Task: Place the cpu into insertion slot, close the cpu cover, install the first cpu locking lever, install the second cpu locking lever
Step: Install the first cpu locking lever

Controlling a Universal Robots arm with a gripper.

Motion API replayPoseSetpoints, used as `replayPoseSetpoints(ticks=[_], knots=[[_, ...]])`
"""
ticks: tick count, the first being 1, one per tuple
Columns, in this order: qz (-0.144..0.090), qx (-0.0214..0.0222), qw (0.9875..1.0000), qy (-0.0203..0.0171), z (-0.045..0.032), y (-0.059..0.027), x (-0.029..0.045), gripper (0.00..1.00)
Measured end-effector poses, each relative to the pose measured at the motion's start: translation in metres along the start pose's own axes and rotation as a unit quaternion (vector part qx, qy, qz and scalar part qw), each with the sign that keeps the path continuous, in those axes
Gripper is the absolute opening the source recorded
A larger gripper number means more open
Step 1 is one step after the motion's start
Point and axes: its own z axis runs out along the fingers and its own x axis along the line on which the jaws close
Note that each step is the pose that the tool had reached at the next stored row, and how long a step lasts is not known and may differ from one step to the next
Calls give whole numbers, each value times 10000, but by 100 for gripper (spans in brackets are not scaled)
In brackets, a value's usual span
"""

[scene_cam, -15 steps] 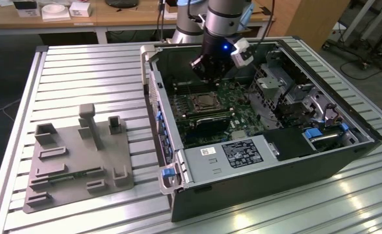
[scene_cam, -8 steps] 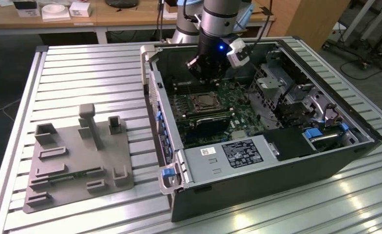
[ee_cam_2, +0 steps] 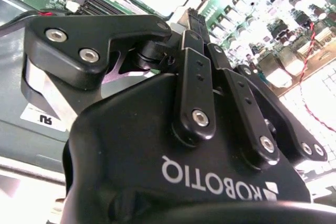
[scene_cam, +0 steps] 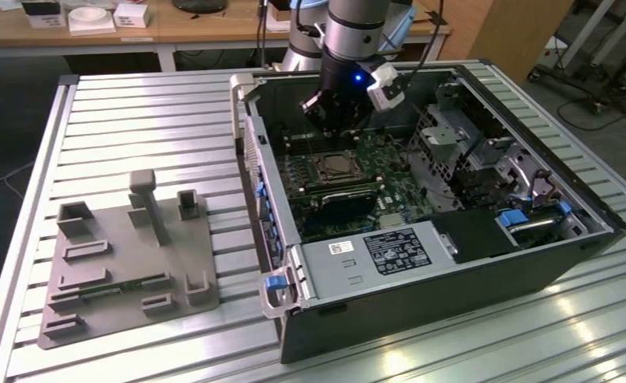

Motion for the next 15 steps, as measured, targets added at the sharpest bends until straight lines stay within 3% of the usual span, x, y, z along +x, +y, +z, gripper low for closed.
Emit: replayPoseSetpoints(ticks=[12,15], knots=[[2,0,10000,0,0,1,6,11],[1,-1,10000,0,-1,5,67,11]])
